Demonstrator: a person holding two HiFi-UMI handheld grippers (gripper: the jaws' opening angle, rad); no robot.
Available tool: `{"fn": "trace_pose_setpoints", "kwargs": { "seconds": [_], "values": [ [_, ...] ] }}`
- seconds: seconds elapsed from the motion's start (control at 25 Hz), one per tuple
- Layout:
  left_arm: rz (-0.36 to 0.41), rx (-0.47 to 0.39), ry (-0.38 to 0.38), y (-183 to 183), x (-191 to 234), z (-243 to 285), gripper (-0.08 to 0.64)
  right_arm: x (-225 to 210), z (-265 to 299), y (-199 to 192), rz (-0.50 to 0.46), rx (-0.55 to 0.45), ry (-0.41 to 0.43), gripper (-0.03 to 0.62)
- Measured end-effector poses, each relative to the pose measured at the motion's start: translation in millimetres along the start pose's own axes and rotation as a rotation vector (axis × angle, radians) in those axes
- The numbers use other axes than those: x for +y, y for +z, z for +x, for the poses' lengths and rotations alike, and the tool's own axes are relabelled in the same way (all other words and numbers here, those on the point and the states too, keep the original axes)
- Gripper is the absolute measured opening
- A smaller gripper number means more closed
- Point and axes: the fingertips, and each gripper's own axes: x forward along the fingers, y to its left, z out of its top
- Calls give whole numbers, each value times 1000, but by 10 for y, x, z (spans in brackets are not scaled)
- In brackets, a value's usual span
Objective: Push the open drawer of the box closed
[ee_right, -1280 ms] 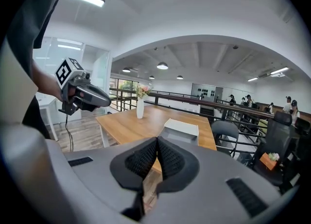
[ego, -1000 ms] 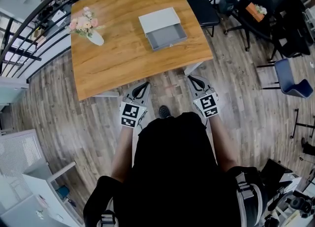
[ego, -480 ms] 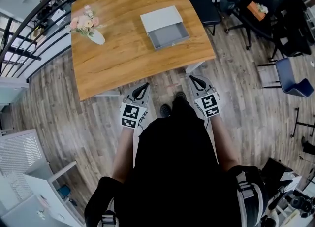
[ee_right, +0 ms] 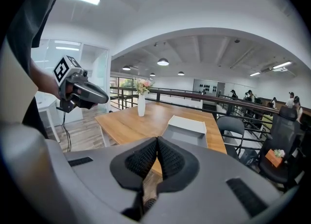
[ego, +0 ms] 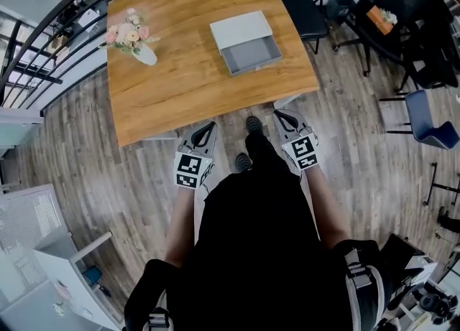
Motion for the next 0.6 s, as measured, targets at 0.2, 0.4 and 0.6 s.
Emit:
{"fn": "trace_pose_setpoints", "kwargs": {
  "seconds": [0.2,0.4,0.6],
  "values": [
    [11,-6,-19,111,29,145,23,-135,79,69,0,-1,-11,17],
    [1,-28,-36,231,38,274,23,-272,124,2,20,21,-21,17],
    [-5,-17,-39,218,177,416,23,-389,258,-73,33,41,-29,17]
  ]
}}
